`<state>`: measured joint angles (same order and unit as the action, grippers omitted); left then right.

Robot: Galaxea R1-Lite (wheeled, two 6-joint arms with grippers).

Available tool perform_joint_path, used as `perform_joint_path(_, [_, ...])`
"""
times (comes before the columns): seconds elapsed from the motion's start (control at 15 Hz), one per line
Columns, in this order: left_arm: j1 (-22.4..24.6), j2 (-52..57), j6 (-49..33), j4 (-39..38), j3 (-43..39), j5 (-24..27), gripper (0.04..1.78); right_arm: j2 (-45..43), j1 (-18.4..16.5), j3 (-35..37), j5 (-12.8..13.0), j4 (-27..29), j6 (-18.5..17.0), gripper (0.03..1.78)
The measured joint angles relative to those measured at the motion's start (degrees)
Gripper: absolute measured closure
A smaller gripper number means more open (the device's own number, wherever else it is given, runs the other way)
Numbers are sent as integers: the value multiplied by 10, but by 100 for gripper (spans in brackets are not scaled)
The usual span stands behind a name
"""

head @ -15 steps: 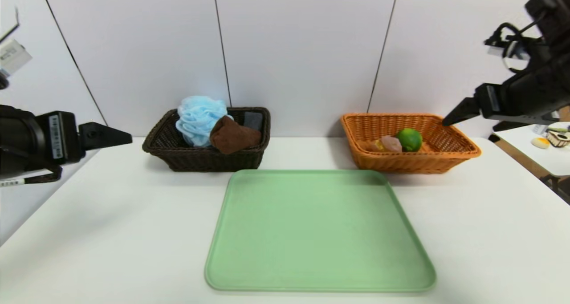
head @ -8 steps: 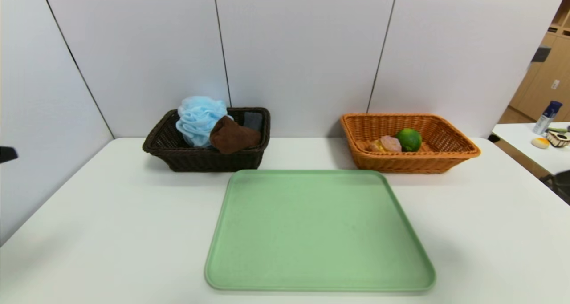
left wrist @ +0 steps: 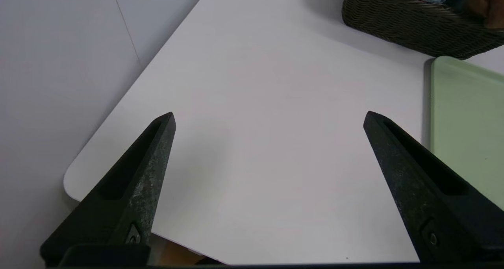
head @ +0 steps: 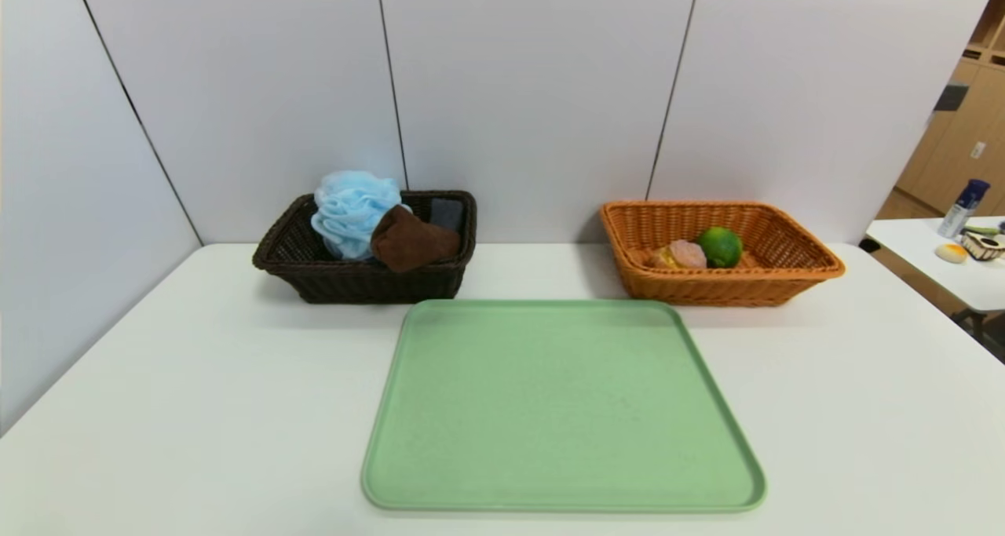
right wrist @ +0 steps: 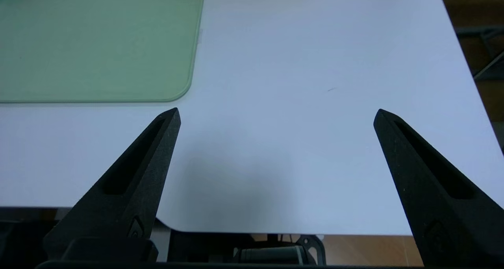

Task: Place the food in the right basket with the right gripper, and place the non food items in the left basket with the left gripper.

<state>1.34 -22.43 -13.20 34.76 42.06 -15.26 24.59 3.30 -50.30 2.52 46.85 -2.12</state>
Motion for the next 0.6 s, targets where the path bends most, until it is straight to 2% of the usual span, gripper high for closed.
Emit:
perform_joint_path(0.2, [3, 86, 36, -45, -61, -1, 13, -111, -19, 113, 7, -130, 42, 12])
perform_joint_path(0.33, [2, 123, 74, -52, -85, 15, 13, -179, -26, 175, 10, -165, 82, 12])
perform_joint_path(0.47, [-1, 168, 149, -81, -133, 30, 13, -218, -30, 232, 10, -219, 107, 12])
perform_joint_path(0.6, [-5, 201, 207, -170, -204, 30, 13, -236, -32, 306, 9, -319, 115, 12])
